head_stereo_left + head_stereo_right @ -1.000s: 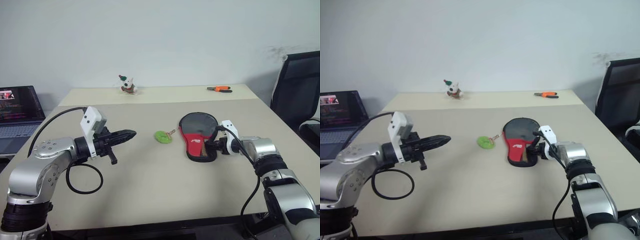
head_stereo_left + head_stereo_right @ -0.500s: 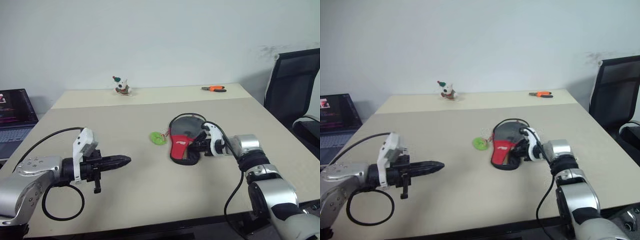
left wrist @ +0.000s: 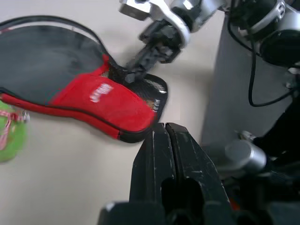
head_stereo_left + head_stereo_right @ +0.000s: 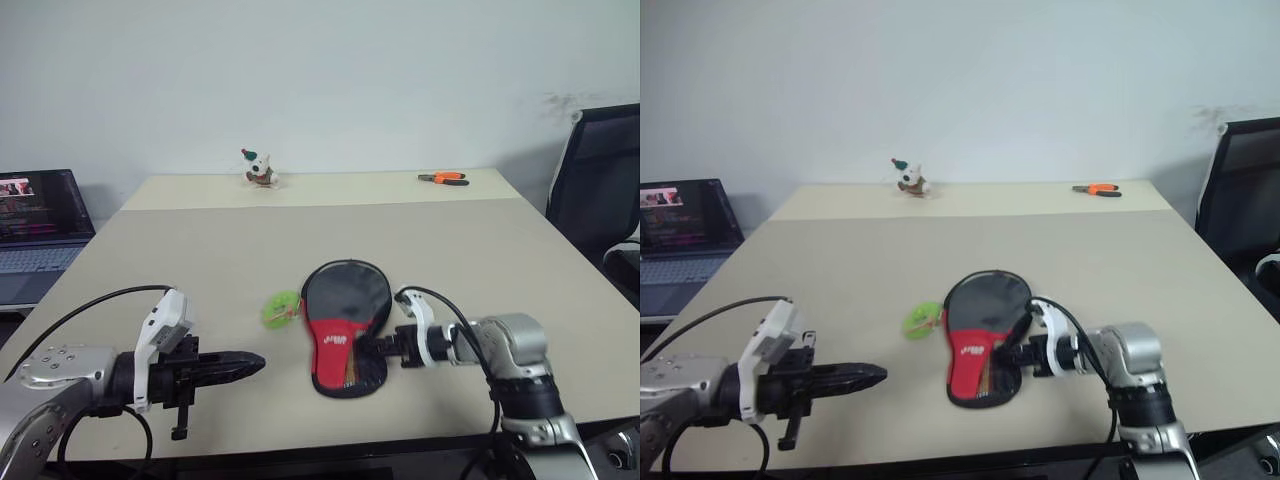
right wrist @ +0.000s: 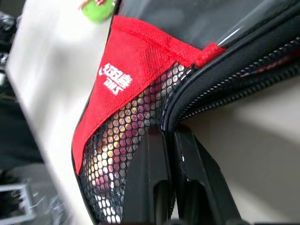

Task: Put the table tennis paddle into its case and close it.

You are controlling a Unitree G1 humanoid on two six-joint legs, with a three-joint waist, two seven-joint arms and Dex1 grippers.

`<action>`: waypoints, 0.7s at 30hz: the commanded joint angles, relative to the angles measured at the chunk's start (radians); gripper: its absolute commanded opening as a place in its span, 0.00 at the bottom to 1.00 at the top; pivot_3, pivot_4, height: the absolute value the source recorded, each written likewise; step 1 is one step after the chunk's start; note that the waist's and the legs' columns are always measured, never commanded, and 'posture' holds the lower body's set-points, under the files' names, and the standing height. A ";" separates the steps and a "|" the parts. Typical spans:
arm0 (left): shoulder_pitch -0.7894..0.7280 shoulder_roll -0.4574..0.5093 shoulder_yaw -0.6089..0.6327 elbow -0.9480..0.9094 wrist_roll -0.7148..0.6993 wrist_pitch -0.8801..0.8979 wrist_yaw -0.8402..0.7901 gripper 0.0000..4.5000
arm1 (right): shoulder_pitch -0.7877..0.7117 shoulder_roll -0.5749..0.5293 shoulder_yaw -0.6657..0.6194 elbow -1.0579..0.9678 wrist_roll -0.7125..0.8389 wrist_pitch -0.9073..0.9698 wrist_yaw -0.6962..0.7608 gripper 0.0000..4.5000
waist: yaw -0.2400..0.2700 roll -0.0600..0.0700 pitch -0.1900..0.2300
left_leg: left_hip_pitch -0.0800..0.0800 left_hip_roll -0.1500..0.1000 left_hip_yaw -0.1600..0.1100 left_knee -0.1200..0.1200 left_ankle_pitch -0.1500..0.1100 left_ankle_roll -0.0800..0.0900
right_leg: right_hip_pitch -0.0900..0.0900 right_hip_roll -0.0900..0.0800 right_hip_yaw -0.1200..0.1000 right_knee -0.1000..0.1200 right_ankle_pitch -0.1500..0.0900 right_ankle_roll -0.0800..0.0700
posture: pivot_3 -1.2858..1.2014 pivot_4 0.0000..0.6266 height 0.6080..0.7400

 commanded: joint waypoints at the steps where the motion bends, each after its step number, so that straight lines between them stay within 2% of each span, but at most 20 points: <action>1: -0.041 0.034 0.019 0.002 -0.009 -0.013 -0.007 0.00 | 0.070 -0.021 -0.039 -0.143 0.100 0.055 -0.038 0.01 | 0.001 0.000 0.000 | 0.000 0.000 0.000 0.000 0.000 0.000 | 0.000 0.000 0.000 0.000 0.000 0.000 | 0.52 0.24 1.00; 11: -0.156 0.051 -0.062 0.061 0.014 -0.030 -0.021 0.00 | 0.136 -0.034 -0.075 -0.181 0.216 0.055 -0.173 0.01 | 0.000 0.000 0.000 | 0.002 -0.001 0.001 0.000 0.000 0.000 | 0.002 0.006 0.001 -0.001 0.000 0.000 | 0.52 0.24 1.00; 21: -0.146 0.056 -0.062 0.045 0.010 -0.032 -0.031 0.00 | 0.173 -0.076 -0.097 -0.200 0.362 0.055 -0.264 0.01 | 0.002 0.000 0.000 | 0.002 -0.001 0.001 0.000 0.000 0.000 | 0.002 0.006 0.001 -0.001 -0.001 0.001 | 0.52 0.24 1.00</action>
